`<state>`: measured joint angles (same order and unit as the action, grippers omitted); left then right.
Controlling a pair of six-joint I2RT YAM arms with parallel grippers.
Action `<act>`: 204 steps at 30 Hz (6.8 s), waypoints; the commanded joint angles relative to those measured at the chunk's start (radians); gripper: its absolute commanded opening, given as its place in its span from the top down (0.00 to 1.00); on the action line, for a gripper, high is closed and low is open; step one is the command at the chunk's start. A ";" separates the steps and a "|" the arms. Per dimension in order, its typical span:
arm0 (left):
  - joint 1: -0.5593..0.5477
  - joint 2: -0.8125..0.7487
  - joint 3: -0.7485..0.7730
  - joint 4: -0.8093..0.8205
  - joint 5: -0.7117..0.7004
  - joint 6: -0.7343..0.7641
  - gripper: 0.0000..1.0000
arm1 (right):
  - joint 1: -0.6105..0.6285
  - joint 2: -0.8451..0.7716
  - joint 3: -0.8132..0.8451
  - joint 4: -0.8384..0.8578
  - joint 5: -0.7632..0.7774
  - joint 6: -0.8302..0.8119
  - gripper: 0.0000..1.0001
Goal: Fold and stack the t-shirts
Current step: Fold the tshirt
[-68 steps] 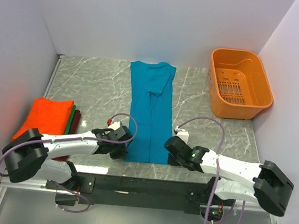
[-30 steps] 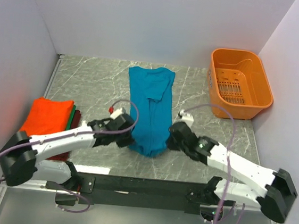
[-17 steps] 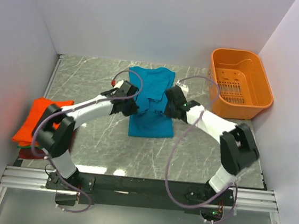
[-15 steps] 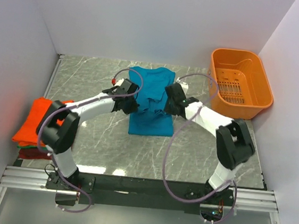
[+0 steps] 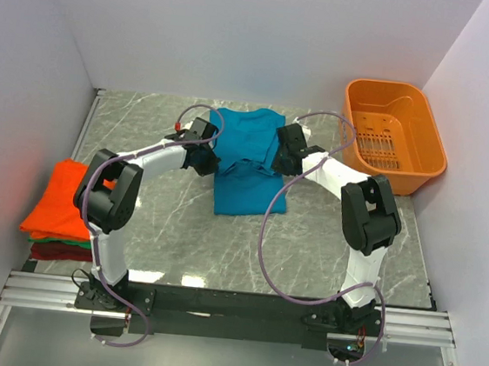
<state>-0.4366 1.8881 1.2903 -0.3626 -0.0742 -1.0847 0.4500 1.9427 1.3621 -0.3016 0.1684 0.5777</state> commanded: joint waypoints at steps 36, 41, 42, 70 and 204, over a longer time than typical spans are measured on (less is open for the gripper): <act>0.009 0.034 0.092 0.146 0.174 0.082 0.96 | -0.031 0.039 0.077 0.234 -0.427 -0.039 0.73; 0.007 0.134 0.144 0.224 0.243 0.086 0.99 | -0.031 0.142 0.135 0.297 -0.555 -0.009 0.79; 0.009 0.149 0.148 0.264 0.254 0.091 0.99 | -0.031 0.157 0.146 0.298 -0.569 -0.007 0.79; 0.147 0.256 0.102 0.235 0.189 0.043 0.99 | -0.243 0.237 0.068 0.319 -0.558 0.137 0.83; -0.364 -1.351 -0.930 -0.108 -0.027 -0.175 0.99 | 0.389 -1.427 -1.101 -0.076 -0.075 0.424 1.00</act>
<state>-0.7921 0.5629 0.3443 -0.4068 -0.0422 -1.2396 0.8135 0.5194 0.2245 -0.3038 -0.0124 0.9741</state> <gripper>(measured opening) 0.023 0.009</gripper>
